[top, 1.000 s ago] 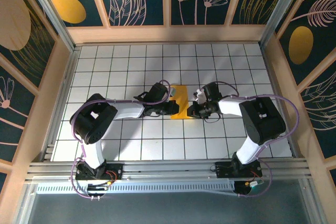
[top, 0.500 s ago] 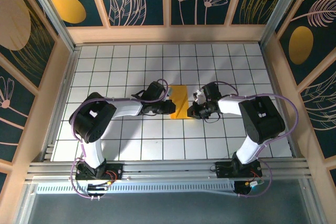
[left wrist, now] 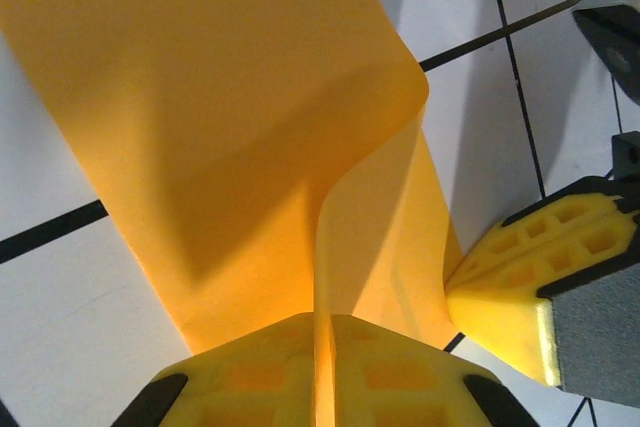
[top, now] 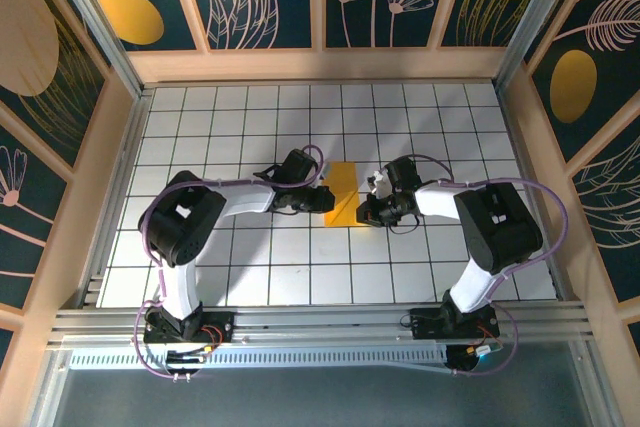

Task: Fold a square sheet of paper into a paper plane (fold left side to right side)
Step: Fold the triangle a second time at the center of the table.

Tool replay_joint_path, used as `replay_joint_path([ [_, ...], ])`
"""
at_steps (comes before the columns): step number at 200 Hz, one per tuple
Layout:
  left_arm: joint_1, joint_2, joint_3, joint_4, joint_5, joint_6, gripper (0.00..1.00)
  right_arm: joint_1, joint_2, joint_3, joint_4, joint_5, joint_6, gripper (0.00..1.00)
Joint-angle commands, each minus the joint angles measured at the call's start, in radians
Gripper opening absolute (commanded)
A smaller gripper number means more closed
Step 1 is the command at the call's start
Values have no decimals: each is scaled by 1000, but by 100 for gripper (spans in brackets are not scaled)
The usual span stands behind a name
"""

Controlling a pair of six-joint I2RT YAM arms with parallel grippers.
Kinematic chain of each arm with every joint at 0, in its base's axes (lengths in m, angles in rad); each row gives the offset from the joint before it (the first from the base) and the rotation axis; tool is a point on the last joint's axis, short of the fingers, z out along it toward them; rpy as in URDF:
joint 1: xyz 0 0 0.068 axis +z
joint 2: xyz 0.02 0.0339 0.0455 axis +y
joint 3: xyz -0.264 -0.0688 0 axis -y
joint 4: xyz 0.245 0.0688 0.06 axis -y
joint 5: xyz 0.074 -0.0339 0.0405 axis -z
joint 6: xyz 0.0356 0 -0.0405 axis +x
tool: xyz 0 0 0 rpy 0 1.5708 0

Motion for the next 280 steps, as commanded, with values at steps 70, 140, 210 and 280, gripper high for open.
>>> replay_joint_path([
  [70,20,46,67,-80,-24,57,11,4,52,2,-63,72,-29,0],
  [140,22,62,83,-96,-40,67,12,4,56,5,-65,73,-31,0],
  [210,22,61,80,-102,-67,70,12,2,57,4,-72,79,-34,0],
  [280,24,68,80,-93,-74,67,11,3,60,3,-71,78,-33,0],
])
